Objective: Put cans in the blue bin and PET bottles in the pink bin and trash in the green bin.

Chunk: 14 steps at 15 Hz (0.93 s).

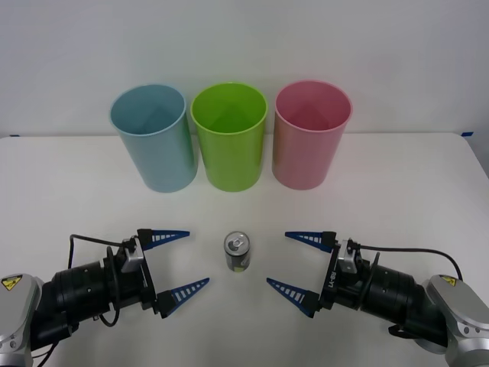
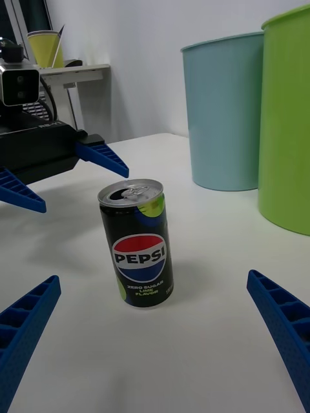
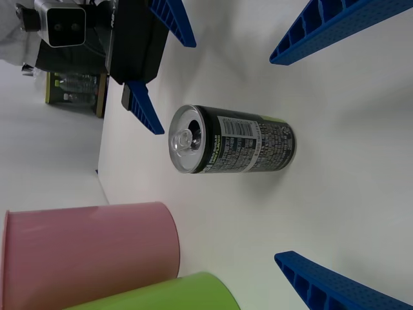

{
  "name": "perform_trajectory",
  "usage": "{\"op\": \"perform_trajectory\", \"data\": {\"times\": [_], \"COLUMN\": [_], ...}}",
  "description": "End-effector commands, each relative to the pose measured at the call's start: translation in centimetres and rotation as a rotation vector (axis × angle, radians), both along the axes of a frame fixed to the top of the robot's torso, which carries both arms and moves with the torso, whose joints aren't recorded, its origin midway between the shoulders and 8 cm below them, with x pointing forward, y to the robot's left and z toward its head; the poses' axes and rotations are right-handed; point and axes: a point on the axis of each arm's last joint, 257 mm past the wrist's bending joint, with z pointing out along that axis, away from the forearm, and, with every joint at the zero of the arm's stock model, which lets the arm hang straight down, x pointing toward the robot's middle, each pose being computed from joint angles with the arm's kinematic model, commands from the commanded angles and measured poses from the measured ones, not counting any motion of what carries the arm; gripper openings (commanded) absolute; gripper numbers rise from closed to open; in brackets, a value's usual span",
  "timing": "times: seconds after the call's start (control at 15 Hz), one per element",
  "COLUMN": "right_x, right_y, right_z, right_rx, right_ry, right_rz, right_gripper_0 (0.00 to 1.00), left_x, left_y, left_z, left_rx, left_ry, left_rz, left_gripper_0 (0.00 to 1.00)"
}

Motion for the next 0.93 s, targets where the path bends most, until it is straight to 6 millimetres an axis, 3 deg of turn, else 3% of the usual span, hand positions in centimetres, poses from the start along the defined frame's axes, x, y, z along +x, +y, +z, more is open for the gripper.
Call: {"op": "perform_trajectory", "data": {"times": [0.07, 0.93], "right_x": [0.0, 0.0], "right_y": [0.0, 0.0], "right_z": [0.0, 0.0], "right_rx": [0.000, 0.000], "right_ry": [0.000, 0.000], "right_rz": [0.000, 0.000], "right_gripper_0": [1.00, 1.00], "left_x": [-0.2, -0.6], "left_y": [0.6, 2.9], "left_z": [0.0, 0.6], "left_rx": [0.015, 0.029], "left_ry": [0.006, 0.077], "left_rz": [-0.007, -0.006], "left_gripper_0": [1.00, 1.00]}}
